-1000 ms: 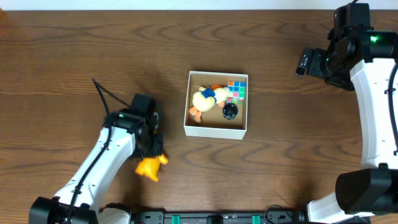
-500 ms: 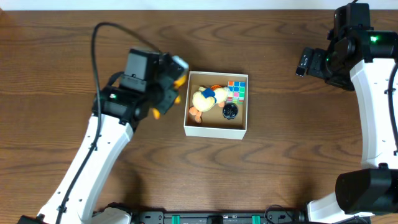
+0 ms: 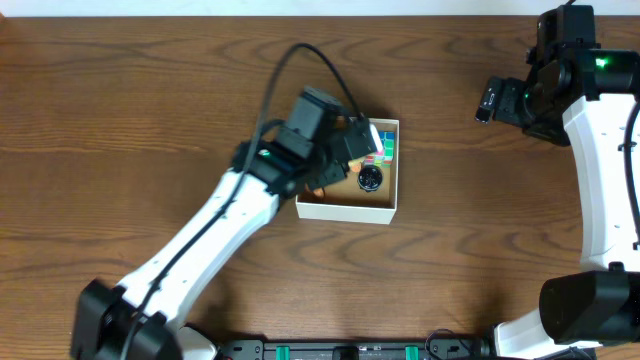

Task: Pack container
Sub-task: 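Carry the orange figure with the left gripper into the box and release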

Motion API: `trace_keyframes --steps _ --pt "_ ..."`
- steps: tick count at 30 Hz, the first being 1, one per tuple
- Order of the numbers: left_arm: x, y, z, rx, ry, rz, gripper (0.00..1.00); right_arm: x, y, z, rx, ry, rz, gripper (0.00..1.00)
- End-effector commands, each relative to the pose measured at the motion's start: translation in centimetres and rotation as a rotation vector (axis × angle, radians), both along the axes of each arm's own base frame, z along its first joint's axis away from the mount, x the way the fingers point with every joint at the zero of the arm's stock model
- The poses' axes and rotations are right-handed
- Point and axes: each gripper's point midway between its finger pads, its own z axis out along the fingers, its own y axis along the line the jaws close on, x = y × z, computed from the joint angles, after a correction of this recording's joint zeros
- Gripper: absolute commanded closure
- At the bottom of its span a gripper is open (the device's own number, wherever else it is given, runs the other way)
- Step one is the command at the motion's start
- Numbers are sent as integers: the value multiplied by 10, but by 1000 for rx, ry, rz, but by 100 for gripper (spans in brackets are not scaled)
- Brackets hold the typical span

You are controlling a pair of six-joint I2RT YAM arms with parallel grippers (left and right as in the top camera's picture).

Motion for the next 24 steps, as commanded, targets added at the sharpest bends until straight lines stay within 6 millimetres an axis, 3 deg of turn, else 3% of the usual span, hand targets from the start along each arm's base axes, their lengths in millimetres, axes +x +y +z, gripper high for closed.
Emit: trace_keyframes --steps 1,10,18,20,22,24 --pt "-10 -13 -15 46 35 -58 94 -1 -1 -2 -14 7 10 1" --pt "-21 -12 -65 141 168 -74 94 -1 -1 -2 -13 7 10 1" --pt "-26 -12 -90 175 230 -81 93 -1 -1 -1 -14 7 10 1" --pt "-30 -12 -91 174 248 -90 83 -1 -1 -1 -14 6 10 1" --pt "-32 -14 -92 166 259 -81 67 0 -1 -1 -14 6 10 1" --pt "-33 -14 -92 165 261 -77 62 0 -1 -1 -14 6 10 1"
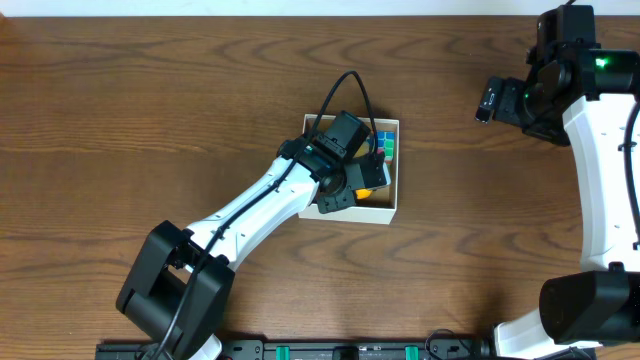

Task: Pack container
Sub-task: 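Carry the orange figure with the left gripper into the box and release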

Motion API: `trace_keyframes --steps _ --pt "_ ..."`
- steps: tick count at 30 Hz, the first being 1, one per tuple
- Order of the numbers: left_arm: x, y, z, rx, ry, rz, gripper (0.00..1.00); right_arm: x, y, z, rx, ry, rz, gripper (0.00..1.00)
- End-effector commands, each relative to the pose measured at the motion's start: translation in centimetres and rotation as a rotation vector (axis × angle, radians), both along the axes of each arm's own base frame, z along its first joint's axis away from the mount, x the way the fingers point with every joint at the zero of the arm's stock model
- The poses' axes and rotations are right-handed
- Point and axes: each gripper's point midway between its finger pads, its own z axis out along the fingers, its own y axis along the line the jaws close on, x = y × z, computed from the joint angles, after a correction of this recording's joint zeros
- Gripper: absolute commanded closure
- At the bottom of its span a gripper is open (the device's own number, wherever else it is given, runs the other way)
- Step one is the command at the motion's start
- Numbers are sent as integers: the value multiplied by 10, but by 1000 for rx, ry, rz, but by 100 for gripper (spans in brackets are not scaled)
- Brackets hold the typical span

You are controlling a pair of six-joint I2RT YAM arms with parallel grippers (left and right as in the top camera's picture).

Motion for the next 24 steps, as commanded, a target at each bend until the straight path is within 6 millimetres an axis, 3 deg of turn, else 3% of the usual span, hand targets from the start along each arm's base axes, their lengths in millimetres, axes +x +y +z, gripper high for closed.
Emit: trace_keyframes --steps 1,3,10,14,24 --pt "-2 -7 2 -16 12 -3 58 0 -1 -1 -14 6 10 1" --pt "-4 -7 1 -13 18 -5 54 0 -1 -1 -14 5 10 1" --pt "-16 -15 0 -8 35 -12 52 0 -1 -1 -14 2 10 1" --pt "-8 -18 8 -17 -13 -9 52 0 -1 -1 -14 2 10 1" --pt "32 7 73 -11 -246 111 51 0 -1 -1 -14 2 11 1"
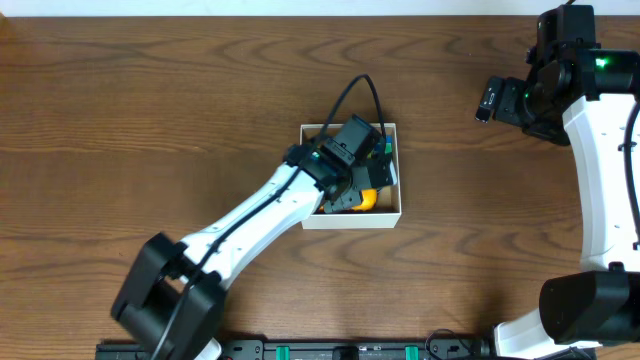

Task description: Pack container

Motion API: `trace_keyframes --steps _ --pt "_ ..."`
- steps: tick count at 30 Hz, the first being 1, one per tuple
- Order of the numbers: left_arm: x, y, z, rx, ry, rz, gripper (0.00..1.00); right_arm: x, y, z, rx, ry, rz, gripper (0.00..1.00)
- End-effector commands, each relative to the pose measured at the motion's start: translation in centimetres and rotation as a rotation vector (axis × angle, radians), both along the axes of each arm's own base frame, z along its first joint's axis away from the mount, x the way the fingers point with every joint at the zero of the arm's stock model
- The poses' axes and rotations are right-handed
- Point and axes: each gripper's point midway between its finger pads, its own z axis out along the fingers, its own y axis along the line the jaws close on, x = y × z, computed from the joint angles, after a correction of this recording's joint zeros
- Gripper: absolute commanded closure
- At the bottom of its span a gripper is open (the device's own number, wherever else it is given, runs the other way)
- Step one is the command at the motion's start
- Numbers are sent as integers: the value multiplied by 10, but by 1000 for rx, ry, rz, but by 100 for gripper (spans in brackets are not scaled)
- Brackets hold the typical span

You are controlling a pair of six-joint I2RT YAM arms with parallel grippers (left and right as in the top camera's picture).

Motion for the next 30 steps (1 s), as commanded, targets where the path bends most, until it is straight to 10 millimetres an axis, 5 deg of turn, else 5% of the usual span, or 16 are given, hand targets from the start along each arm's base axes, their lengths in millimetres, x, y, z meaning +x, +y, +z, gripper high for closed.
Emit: trace_keyframes --steps 1,6,7,9,20,23,30 --pt "27 16 54 -62 -137 106 51 0 -1 -1 -15 5 10 1" --pt "46 58 96 -159 -204 291 40 1 -1 -1 -32 1 66 1" --pt "48 67 102 -171 -215 323 33 3 0 0 -36 -5 79 1" --pt "55 88 115 -208 -235 416 2 9 3 2 -48 -27 117 1" --pt "86 212 129 -445 -218 1124 2 80 49 43 -207 -355 372 1" --pt "88 228 130 -445 -231 1158 2 106 47 70 -261 -500 332 1" --pt "78 251 145 -415 -289 1176 2 97 47 73 -252 -489 337 1"
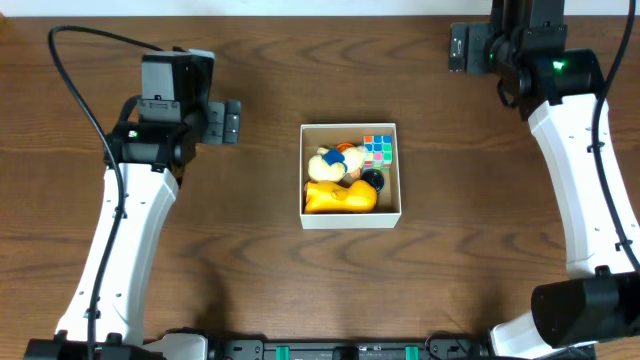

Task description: Pack container

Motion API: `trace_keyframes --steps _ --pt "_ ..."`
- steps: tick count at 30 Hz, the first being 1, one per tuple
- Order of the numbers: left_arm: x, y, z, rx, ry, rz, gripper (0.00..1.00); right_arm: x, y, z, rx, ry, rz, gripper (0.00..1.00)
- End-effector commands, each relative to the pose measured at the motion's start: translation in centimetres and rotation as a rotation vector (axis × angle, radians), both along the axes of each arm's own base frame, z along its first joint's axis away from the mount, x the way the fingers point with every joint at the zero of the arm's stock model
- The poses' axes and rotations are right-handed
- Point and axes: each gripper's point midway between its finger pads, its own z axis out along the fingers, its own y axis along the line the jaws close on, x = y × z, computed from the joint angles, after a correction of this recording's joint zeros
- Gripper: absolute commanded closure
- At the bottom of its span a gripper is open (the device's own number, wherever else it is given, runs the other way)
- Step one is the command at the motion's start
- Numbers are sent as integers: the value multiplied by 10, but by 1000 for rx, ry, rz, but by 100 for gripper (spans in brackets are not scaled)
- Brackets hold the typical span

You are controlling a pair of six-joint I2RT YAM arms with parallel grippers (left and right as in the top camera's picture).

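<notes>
The white cardboard box (pixel 350 219) sits open at the middle of the table. Inside lie a colourful puzzle cube (pixel 378 150), a cream soft toy with blue and orange bits (pixel 332 160), a black round object (pixel 372 180) and a yellow toy (pixel 340 197). My left gripper (pixel 232 123) hangs well to the left of the box and points towards it, with nothing seen in it. At the far right, behind the box, is my right gripper (pixel 460 47), also with nothing seen in it. This view is too small to show how either pair of jaws stands.
Brown wooden tabletop (pixel 300 290) all round the box. The black arm bases and a rail run along the near edge (pixel 320 350). A cable (pixel 70 60) loops off the left arm at the far left.
My left arm was reaching into the box; now it is drawn back to the far left, clear of it. My right gripper has shifted up and to the left. The box contents are uncovered.
First my left gripper was at the box's left side, over the cube and the black object. Then it reached deeper, with the yellow toy under it. The box then sat squarer and a little nearer. Now the arm is withdrawn and the toys lie in the box.
</notes>
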Motion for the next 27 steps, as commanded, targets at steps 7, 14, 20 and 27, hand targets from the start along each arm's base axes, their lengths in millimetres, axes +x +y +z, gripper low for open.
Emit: trace_keyframes --steps 7,14,20,27 --pt "-50 17 81 15 -191 67 2 -57 -9 53 4 -52 -13 1" --pt "-109 22 90 -13 -252 87 2 -126 -24 65 10 -173 -50 1" --pt "-145 29 56 -24 -249 134 2 -181 -33 2 90 -190 -124 1" --pt "-160 39 9 -36 -183 235 2 -218 -48 -65 57 -119 -195 1"
